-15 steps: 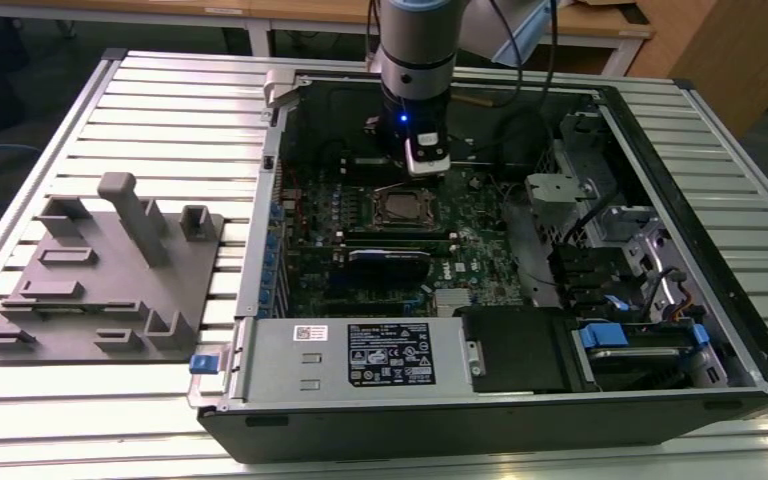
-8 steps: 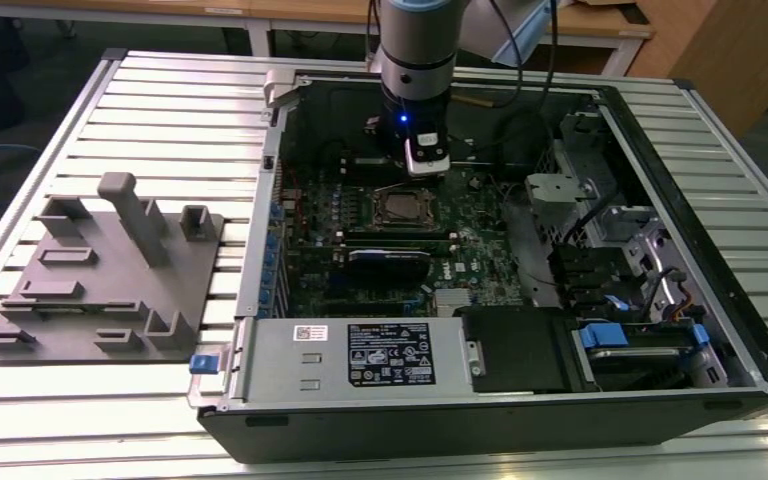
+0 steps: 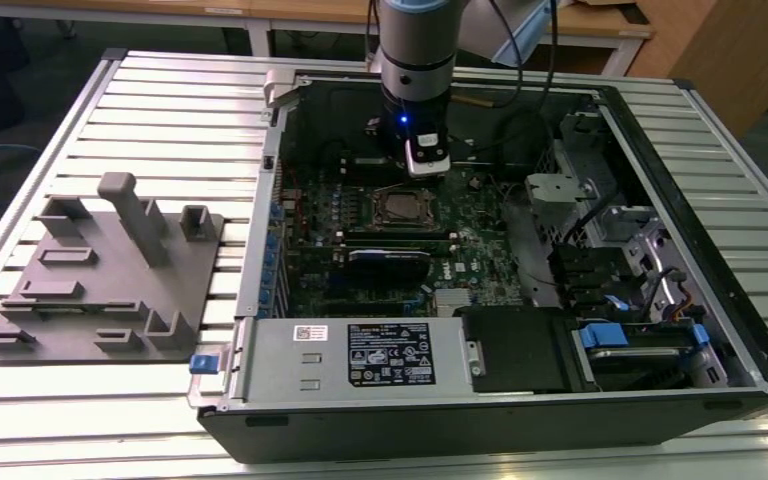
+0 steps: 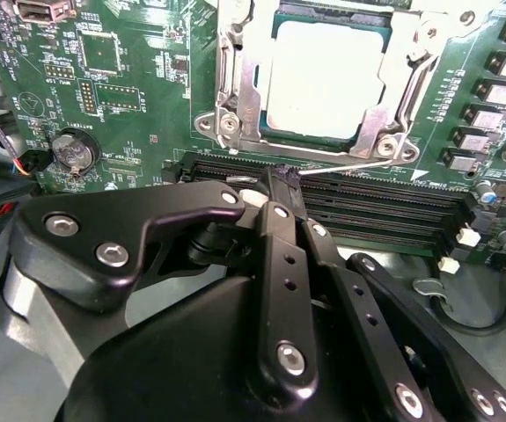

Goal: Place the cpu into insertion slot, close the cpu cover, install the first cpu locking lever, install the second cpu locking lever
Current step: 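Install the first cpu locking lever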

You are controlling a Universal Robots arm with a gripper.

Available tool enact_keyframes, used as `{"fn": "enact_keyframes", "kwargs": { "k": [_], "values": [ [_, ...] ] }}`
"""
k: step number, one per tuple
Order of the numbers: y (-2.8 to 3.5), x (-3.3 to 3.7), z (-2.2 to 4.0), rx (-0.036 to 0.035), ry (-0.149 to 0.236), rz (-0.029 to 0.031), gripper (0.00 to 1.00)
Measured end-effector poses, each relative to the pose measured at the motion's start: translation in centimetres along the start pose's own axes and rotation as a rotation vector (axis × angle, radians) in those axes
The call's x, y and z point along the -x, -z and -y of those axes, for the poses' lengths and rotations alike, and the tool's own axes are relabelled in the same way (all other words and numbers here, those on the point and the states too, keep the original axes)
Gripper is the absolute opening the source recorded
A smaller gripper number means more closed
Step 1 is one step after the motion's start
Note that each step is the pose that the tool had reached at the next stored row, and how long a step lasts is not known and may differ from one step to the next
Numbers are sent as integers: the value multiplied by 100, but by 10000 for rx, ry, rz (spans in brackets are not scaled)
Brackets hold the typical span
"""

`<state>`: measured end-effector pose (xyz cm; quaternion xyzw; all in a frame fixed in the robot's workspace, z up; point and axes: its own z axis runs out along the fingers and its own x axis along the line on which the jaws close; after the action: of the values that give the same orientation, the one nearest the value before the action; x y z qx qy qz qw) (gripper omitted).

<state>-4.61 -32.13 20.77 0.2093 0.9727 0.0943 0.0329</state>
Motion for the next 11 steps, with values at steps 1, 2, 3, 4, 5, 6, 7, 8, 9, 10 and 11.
{"fn": "enact_keyframes", "kwargs": {
  "k": [1, 2, 3, 4, 5, 6, 7, 8, 9, 10, 11],
  "values": [
    [0, 0, 0, 1, 0, 0, 11],
    [0, 0, 0, 1, -1, 1, 11],
    [-1, -1, -1, 1, 0, 2, 11],
    [-2, -1, -2, -3, -1, 5, 11],
    [-2, -2, -4, -6, -5, 7, 11],
    [-2, -4, -7, -10, -11, 9, 11],
    [-3, -5, -10, -10, -18, 10, 11],
    [-4, -7, -15, -11, -29, 12, 11],
    [-4, -9, -19, -11, -41, 15, 11],
    [-4, -9, -19, -11, -48, 16, 11],
    [-4, -9, -19, -11, -56, 18, 11]
  ]
}}
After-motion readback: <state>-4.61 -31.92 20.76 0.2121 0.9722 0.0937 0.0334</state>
